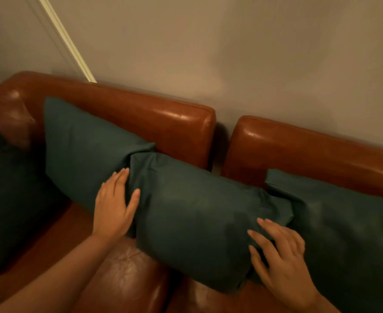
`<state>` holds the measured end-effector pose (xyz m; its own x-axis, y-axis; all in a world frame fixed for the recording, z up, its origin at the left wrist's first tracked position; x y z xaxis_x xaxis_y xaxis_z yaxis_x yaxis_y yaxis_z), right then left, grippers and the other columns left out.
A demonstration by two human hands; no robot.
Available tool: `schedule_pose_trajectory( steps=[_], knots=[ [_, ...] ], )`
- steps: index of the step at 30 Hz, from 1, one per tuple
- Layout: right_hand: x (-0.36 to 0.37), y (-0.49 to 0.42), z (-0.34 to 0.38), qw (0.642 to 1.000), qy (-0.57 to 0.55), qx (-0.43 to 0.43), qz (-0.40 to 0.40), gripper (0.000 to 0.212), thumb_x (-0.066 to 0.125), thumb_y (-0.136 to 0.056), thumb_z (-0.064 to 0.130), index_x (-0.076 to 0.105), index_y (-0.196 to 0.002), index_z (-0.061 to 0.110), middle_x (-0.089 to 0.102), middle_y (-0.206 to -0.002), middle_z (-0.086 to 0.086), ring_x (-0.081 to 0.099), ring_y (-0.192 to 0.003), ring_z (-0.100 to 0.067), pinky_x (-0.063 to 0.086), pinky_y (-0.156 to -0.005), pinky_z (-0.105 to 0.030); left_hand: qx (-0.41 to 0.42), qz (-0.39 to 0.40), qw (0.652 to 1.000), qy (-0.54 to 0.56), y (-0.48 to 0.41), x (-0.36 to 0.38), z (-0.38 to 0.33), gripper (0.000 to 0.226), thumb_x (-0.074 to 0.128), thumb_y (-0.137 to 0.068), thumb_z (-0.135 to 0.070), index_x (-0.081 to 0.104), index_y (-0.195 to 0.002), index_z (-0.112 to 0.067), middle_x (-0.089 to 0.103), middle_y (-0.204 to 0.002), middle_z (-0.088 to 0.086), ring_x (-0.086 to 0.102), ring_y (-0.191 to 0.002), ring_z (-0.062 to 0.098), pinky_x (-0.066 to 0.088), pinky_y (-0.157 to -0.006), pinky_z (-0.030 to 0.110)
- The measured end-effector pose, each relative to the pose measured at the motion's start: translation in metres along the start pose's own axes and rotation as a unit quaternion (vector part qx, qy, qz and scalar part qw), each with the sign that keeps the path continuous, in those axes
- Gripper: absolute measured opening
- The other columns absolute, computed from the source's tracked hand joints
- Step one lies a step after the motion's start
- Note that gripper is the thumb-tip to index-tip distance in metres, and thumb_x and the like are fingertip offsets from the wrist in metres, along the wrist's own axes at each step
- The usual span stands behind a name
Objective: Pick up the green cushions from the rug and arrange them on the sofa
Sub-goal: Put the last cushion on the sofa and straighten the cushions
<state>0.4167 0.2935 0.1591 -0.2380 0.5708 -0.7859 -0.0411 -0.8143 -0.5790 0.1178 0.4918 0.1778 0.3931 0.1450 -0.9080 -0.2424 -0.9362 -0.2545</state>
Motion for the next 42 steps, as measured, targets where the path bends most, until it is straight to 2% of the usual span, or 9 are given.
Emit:
schedule_pose_trajectory(
  steps=[5,10,14,18,23,27,33,37,42],
  knots=[
    [0.027,-0.044,0.044,0.991,-0.076,-0.098,0.049,0.019,0.055,-0.09,0.02,0.072,-0.088,0.012,0.068,-0.088,0.0,0.057,-0.085,-0.017,0.038,-0.08,-0.029,-0.046,-0.039,0.998,-0.011,-0.038,-0.024,0.046,0.037,0.039,-0.097,-0.04,0.063,-0.107,-0.013,0.067,-0.107,0.01,0.06,-0.104,0.031,0.047,-0.084,0.041],
    [0.069,-0.086,0.116,0.983,-0.151,-0.068,0.076,0.014,0.059,-0.088,0.017,0.071,-0.09,0.011,0.065,-0.078,0.001,0.057,-0.069,-0.016,0.048,-0.069,-0.026,-0.076,-0.056,0.996,-0.005,-0.087,-0.043,0.112,0.032,0.039,-0.098,-0.04,0.06,-0.094,-0.016,0.069,-0.094,0.011,0.063,-0.092,0.036,0.047,-0.072,0.042],
    [0.111,-0.132,0.181,0.96,-0.25,0.072,0.107,0.016,0.056,-0.09,0.022,0.07,-0.093,0.015,0.069,-0.083,0.004,0.063,-0.075,-0.007,0.05,-0.073,-0.019,-0.172,-0.091,0.98,0.05,-0.143,-0.049,0.178,0.037,0.04,-0.095,-0.046,0.057,-0.107,-0.015,0.065,-0.11,0.017,0.059,-0.104,0.039,0.045,-0.084,0.045],
    [0.167,-0.171,0.231,0.889,-0.287,0.321,0.156,0.021,0.062,-0.09,0.032,0.07,-0.105,0.02,0.072,-0.082,0.006,0.065,-0.075,-0.002,0.05,-0.071,-0.02,-0.224,-0.084,0.96,0.145,-0.208,-0.05,0.247,0.049,0.048,-0.094,-0.043,0.054,-0.12,-0.002,0.058,-0.122,0.022,0.053,-0.115,0.037,0.041,-0.099,0.044],
    [0.219,-0.195,0.263,0.831,-0.219,0.481,0.173,0.056,0.068,-0.077,0.055,0.052,-0.115,0.018,0.065,-0.086,0.007,0.066,-0.096,-0.02,0.047,-0.079,-0.024,-0.303,0.013,0.927,0.223,-0.277,-0.05,0.321,0.077,0.05,-0.087,-0.06,0.041,-0.139,-0.005,0.045,-0.142,0.015,0.043,-0.129,0.032,0.033,-0.109,0.04],
    [0.234,-0.202,0.258,0.812,-0.18,0.533,0.157,0.095,0.071,-0.068,0.061,0.032,-0.139,0.011,0.055,-0.133,-0.012,0.051,-0.123,-0.033,0.042,-0.097,-0.037,-0.255,0.11,0.881,0.383,-0.301,-0.036,0.334,0.062,0.046,-0.089,-0.059,0.054,-0.129,-0.012,0.058,-0.123,0.001,0.055,-0.108,0.018,0.041,-0.092,0.031],
    [0.253,-0.216,0.263,0.826,-0.237,0.495,0.13,0.085,0.075,-0.071,0.05,0.037,-0.141,0.02,0.059,-0.133,-0.001,0.055,-0.121,-0.024,0.046,-0.095,-0.03,-0.197,-0.05,0.959,0.199,-0.292,-0.035,0.348,0.043,0.04,-0.098,-0.042,0.061,-0.11,-0.007,0.062,-0.116,0.022,0.055,-0.11,0.039,0.04,-0.088,0.04],
    [0.266,-0.243,0.268,0.842,-0.294,0.439,0.107,0.09,0.073,-0.07,0.051,0.028,-0.145,0.035,0.057,-0.12,0.022,0.054,-0.109,0.004,0.045,-0.086,-0.012,-0.26,-0.201,0.928,0.177,-0.274,-0.053,0.38,0.051,0.034,-0.095,-0.049,0.057,-0.102,-0.003,0.06,-0.11,0.028,0.055,-0.103,0.042,0.04,-0.084,0.044],
    [0.281,-0.27,0.249,0.828,-0.327,0.437,0.125,0.092,0.073,-0.079,0.039,0.016,-0.15,0.032,0.054,-0.136,0.008,0.053,-0.122,-0.014,0.042,-0.092,-0.021,-0.309,-0.211,0.911,0.174,-0.273,-0.049,0.37,0.051,0.03,-0.097,-0.049,0.052,-0.109,-0.005,0.058,-0.118,0.024,0.052,-0.109,0.042,0.039,-0.09,0.046]
  ],
)
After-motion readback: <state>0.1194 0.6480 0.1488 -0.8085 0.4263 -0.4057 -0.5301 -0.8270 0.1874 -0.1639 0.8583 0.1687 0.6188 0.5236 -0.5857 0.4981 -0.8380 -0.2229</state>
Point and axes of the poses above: each hand's wrist, its own y-axis away from the middle knuckle, its own x-axis out of the palm, z = x × y, the point moved 1 cm from there along -y, towards the middle knuckle
